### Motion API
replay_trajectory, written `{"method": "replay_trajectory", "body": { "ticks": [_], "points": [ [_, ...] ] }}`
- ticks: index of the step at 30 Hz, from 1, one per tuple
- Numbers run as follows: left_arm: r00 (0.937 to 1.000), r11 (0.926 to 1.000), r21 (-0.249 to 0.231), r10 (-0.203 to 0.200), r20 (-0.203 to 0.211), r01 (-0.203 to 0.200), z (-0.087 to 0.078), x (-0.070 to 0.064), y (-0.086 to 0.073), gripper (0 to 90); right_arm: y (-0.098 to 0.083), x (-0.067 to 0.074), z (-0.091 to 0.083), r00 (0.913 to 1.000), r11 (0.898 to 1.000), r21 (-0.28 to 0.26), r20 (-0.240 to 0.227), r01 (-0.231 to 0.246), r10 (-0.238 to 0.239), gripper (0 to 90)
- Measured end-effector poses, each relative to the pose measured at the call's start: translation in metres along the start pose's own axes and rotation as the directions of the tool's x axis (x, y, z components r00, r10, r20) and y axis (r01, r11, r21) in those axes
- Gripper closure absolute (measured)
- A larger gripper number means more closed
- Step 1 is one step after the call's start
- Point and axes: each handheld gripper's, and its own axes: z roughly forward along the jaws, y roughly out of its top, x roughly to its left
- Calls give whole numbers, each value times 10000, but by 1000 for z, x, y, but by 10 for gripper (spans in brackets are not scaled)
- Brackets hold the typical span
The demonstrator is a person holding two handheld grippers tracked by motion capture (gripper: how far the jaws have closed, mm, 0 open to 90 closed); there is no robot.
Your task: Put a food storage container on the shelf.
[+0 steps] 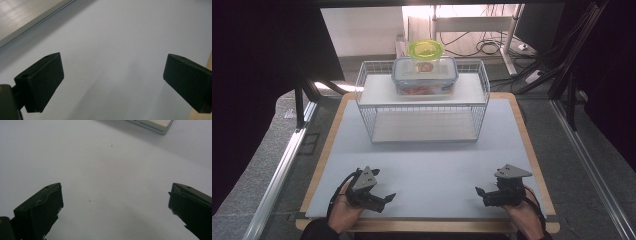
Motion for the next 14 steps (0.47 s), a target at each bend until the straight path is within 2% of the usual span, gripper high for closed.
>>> {"method": "replay_trajectory", "body": {
  "ticks": [8,14],
  "points": [
    [10000,9999,116,-28,82,28,2,0,-1,25,-7,-1,4,9993,9984,471,-177,-317,326,0],
    [10000,10000,81,-36,54,35,2,0,-1,23,-8,-1,6,9994,9973,680,-215,-259,274,0]
  ]
}}
